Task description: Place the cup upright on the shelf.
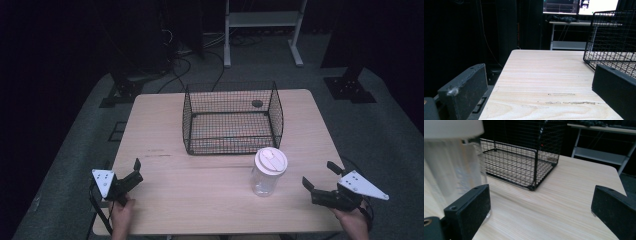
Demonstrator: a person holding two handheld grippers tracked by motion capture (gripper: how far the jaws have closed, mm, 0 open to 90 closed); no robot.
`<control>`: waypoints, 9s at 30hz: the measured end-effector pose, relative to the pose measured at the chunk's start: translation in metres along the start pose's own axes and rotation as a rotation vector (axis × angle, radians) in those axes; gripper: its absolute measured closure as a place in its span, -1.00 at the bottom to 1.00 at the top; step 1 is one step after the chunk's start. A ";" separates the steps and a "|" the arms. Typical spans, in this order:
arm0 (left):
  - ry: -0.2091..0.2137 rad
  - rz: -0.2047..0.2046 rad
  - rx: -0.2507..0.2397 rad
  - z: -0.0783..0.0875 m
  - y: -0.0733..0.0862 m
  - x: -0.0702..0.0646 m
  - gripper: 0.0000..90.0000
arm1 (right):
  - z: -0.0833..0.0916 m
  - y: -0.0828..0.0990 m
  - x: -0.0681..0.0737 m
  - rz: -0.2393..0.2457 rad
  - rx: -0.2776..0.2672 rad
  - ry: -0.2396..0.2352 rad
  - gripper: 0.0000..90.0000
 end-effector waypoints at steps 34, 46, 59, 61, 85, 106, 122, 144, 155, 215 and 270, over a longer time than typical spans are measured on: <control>0.000 -0.002 -0.002 0.000 0.000 0.000 -1.00 | -0.020 -0.047 0.083 0.110 -0.096 -0.165 -0.96; 0.001 0.002 -0.001 0.000 0.000 0.000 -1.00 | -0.038 -0.052 0.095 0.104 -0.112 -0.165 -1.00; 0.001 0.001 -0.003 0.000 -0.001 0.000 -1.00 | -0.056 -0.055 0.102 0.118 -0.107 -0.154 -1.00; 0.001 0.001 -0.003 0.000 -0.001 0.000 -1.00 | -0.058 -0.055 0.102 0.120 -0.107 -0.148 -1.00; 0.000 0.001 -0.003 0.000 -0.001 0.000 -1.00 | -0.070 -0.055 0.102 0.146 -0.095 -0.141 -0.91; 0.002 0.007 -0.002 0.000 0.000 0.001 -1.00 | -0.080 -0.114 0.116 0.203 -0.106 -0.258 -0.91; 0.003 0.008 -0.002 0.000 0.000 0.001 -1.00 | -0.089 -0.155 0.121 0.221 -0.134 -0.288 -0.91; 0.003 0.022 -0.001 0.000 -0.001 0.002 -1.00 | -0.118 -0.205 0.117 0.251 -0.164 -0.269 -0.91; 0.005 0.022 -0.002 0.000 -0.001 0.002 -1.00 | -0.141 -0.221 0.109 0.260 -0.170 -0.246 -0.91; 0.011 0.055 -0.007 0.000 -0.001 0.006 -1.00 | -0.298 -0.175 0.086 0.178 -0.045 -0.220 -0.91; 0.010 0.043 -0.005 0.001 -0.001 0.004 -1.00 | -0.317 -0.138 0.073 0.182 0.058 -0.226 -0.93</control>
Point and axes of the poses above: each handheld gripper's, and its own axes: z roughly backward along the jaws, y roughly out of its underside, x roughly to its left, the point moved 8 cm from there along -z, roughly forward along the jaws, and after that the axes turned 4 degrees about -y, right-handed, at the moved point
